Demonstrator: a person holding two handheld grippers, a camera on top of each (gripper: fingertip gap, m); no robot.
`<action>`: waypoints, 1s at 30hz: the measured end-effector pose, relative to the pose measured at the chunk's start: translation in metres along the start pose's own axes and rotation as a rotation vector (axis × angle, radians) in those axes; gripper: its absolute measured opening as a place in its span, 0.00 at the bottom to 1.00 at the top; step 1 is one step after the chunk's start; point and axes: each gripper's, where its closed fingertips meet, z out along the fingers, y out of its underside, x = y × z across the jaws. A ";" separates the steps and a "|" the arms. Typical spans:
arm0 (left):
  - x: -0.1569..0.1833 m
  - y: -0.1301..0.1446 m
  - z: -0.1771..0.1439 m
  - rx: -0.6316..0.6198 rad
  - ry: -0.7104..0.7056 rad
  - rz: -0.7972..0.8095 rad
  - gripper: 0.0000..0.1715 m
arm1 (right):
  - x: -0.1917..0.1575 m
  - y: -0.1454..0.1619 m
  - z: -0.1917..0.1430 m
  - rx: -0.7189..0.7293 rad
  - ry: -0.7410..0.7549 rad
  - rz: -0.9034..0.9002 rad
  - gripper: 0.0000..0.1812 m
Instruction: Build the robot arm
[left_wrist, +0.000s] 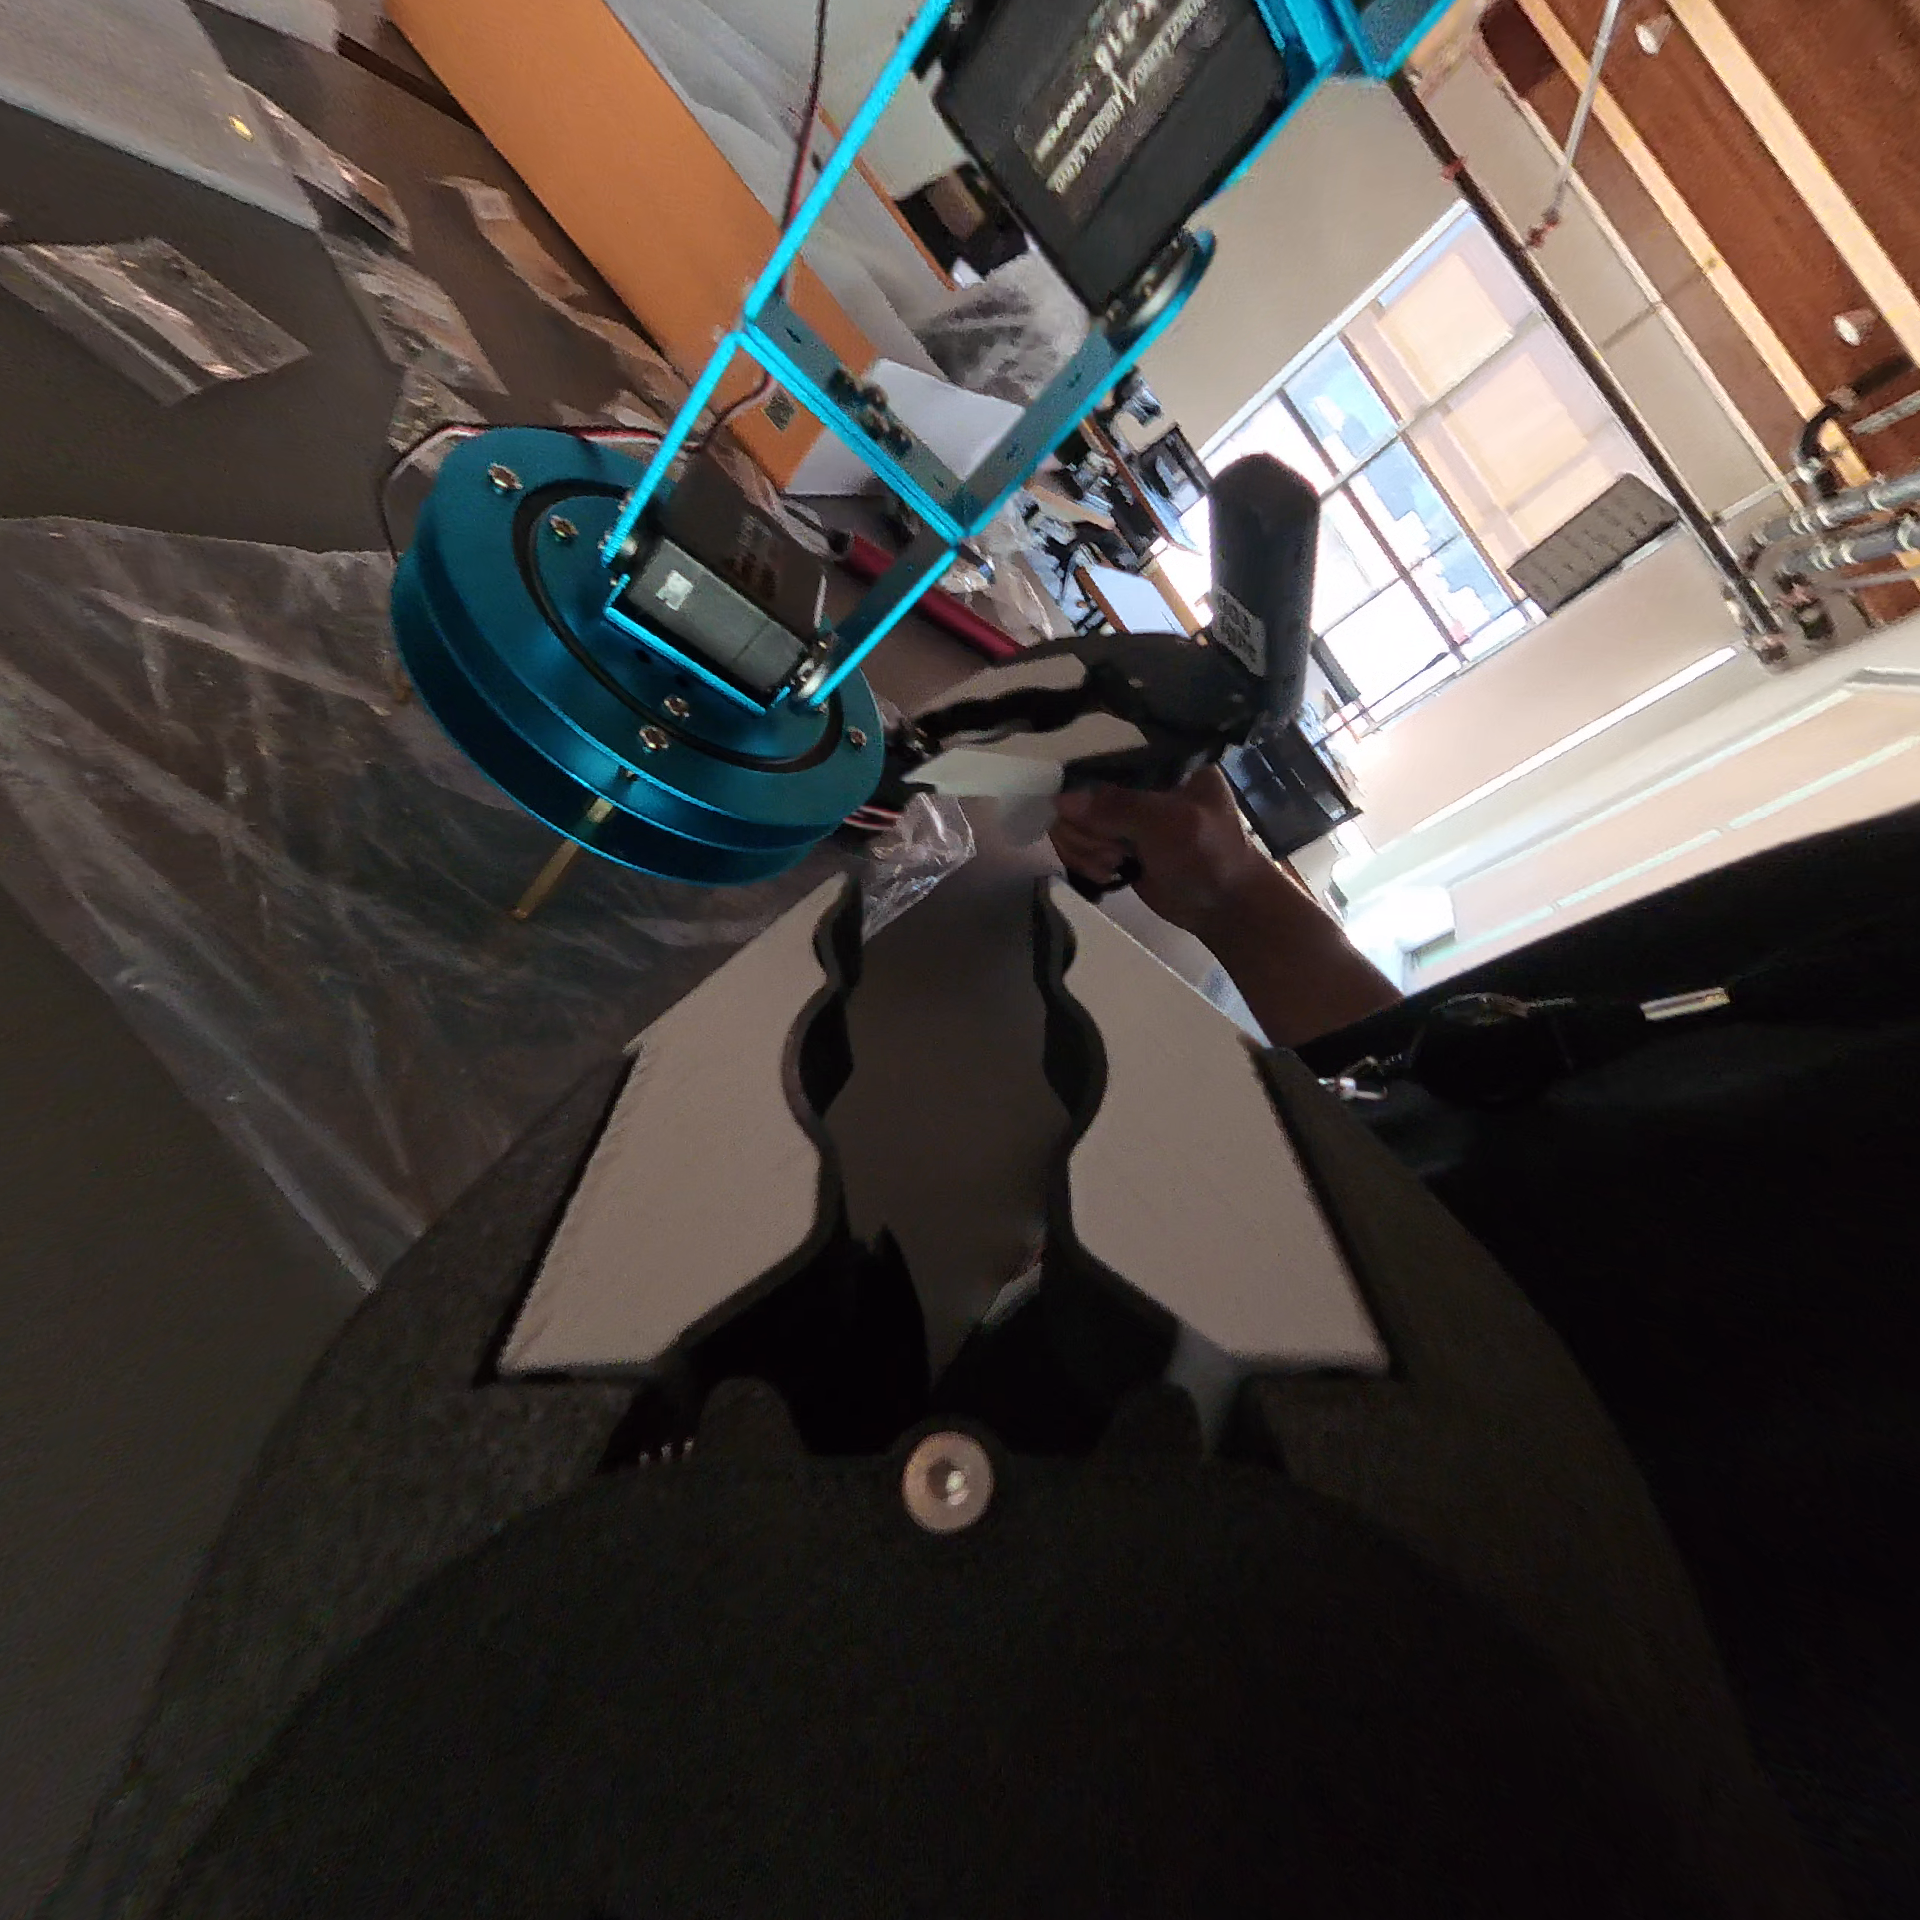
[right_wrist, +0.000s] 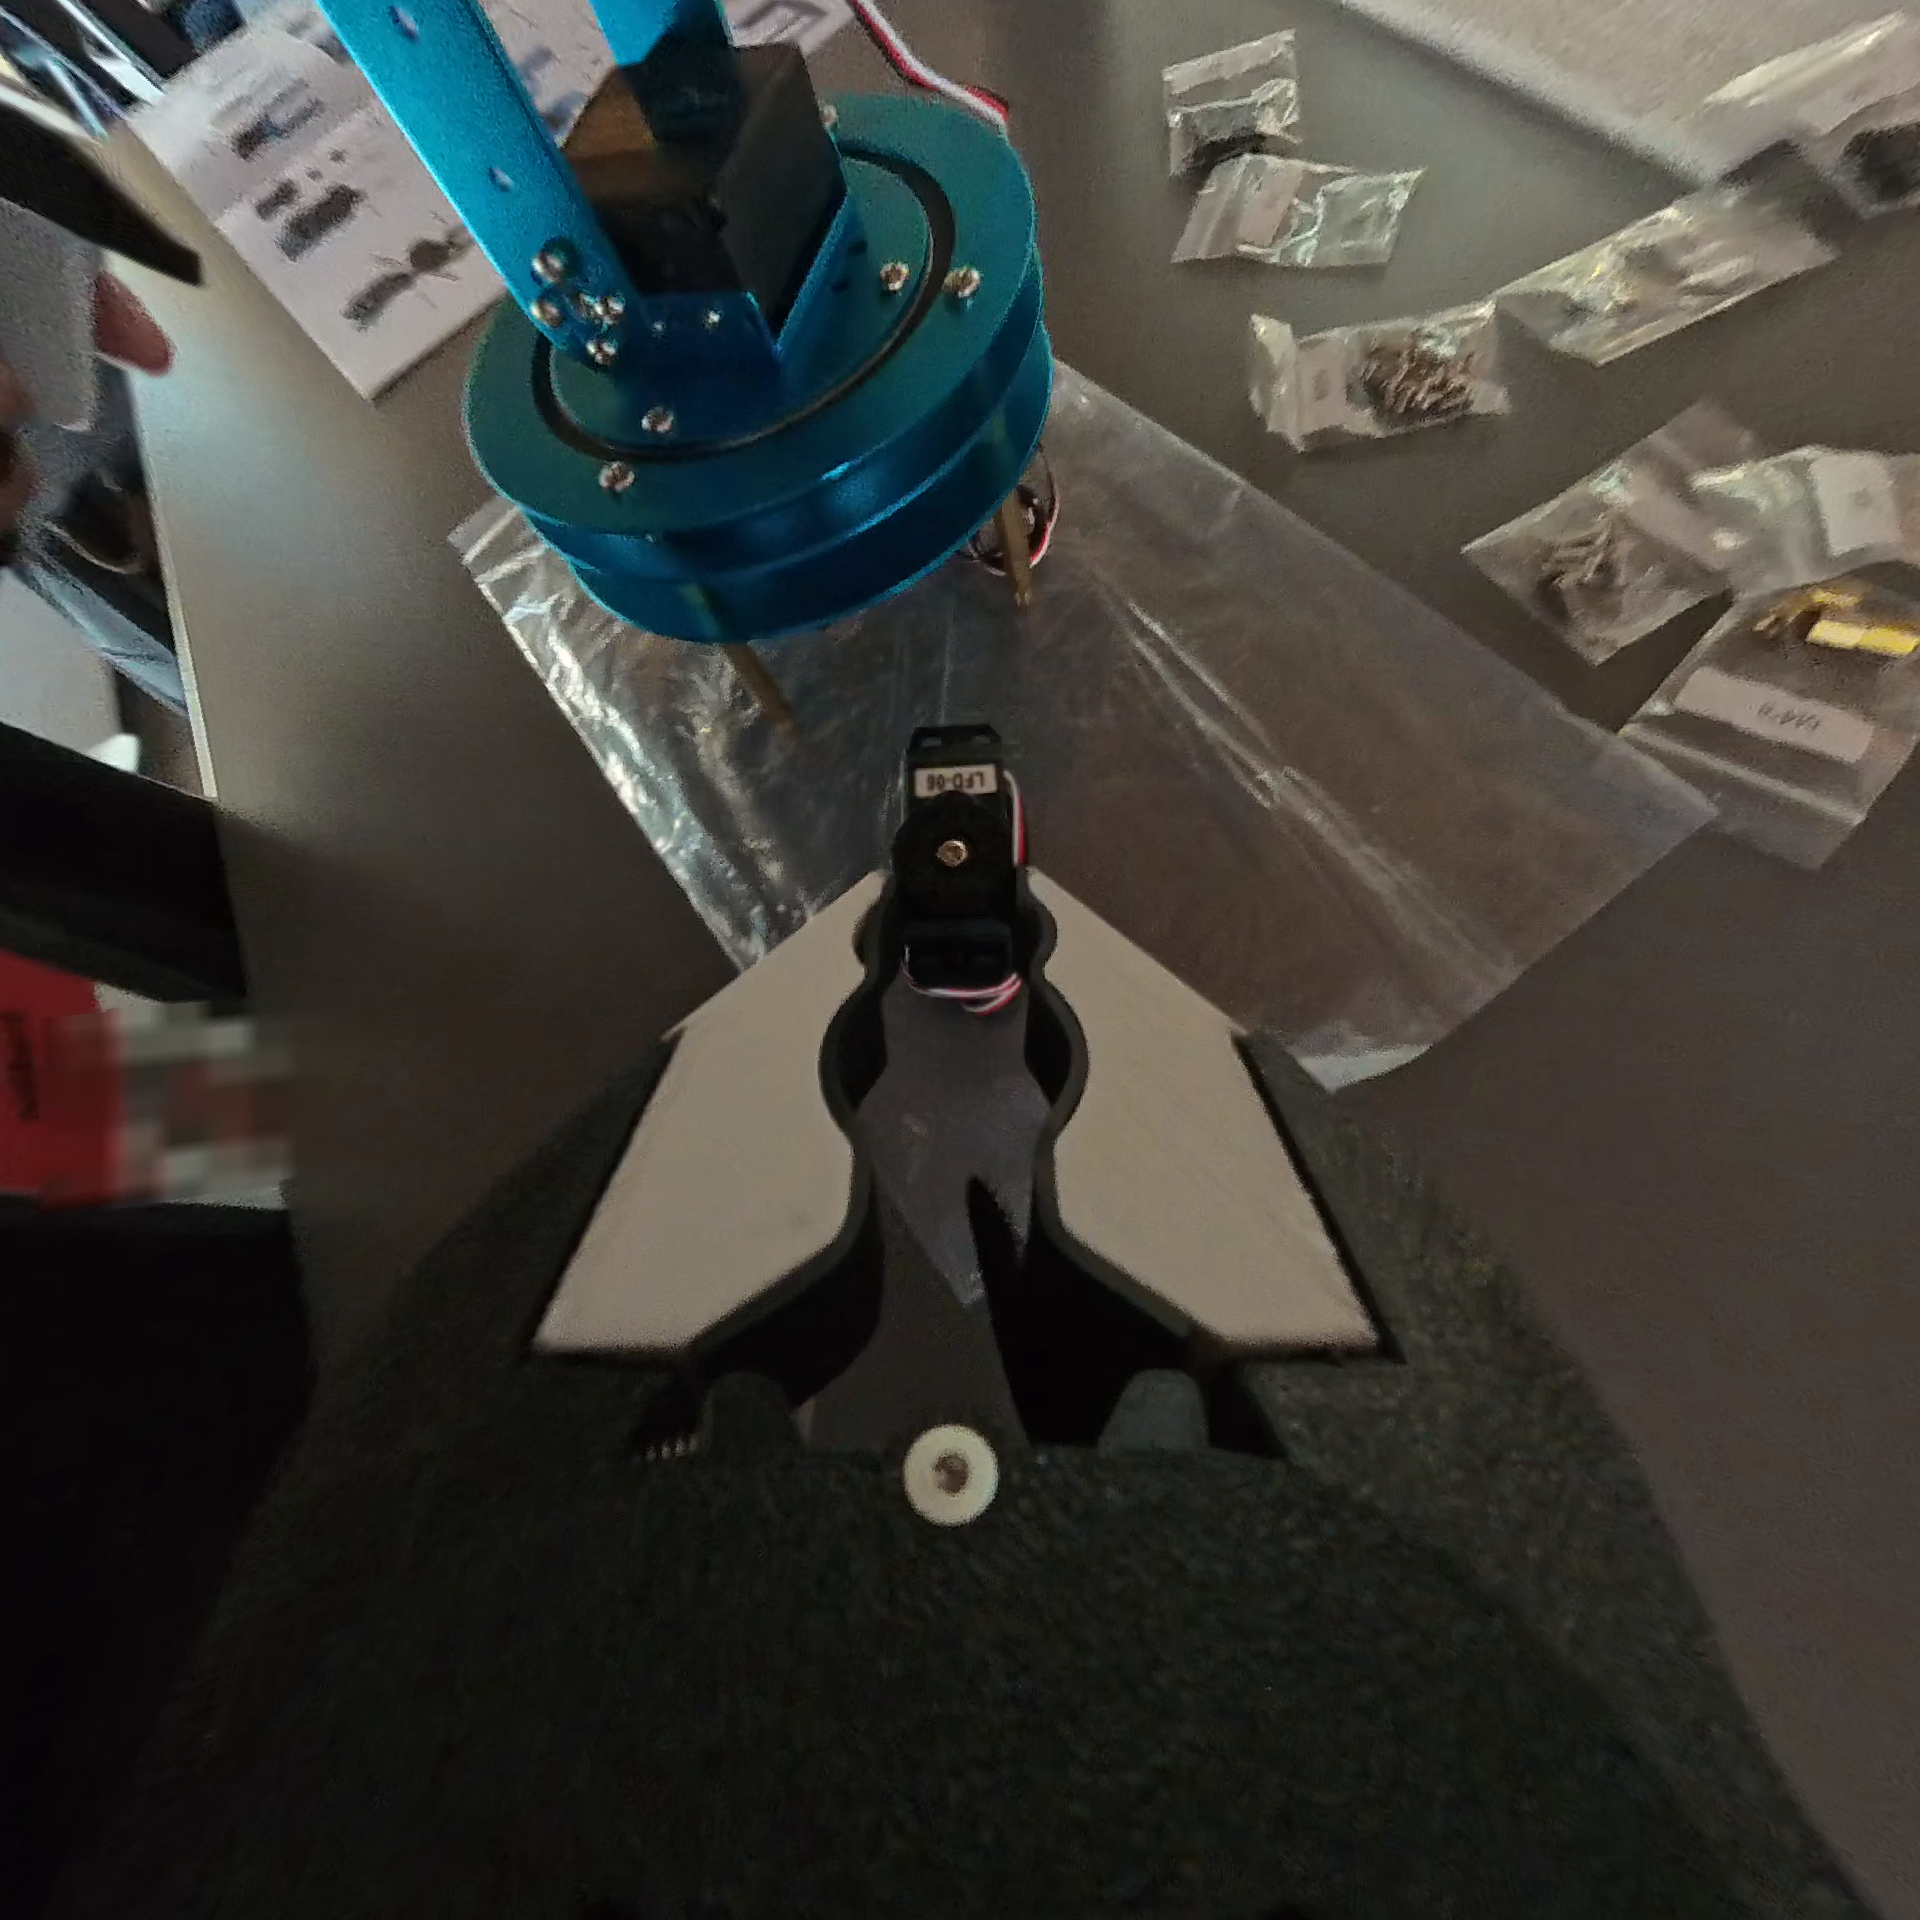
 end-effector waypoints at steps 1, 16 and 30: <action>-0.001 -0.001 0.000 0.018 -0.017 -0.010 0.19 | 0.000 0.001 -0.002 0.006 -0.018 0.016 0.11; -0.062 -0.022 -0.037 0.149 -0.198 -0.048 0.18 | 0.000 -0.002 -0.012 -0.005 -0.043 0.140 0.20; -0.160 -0.071 -0.164 0.159 -0.306 0.018 0.18 | 0.001 -0.036 -0.034 0.219 0.273 0.453 0.16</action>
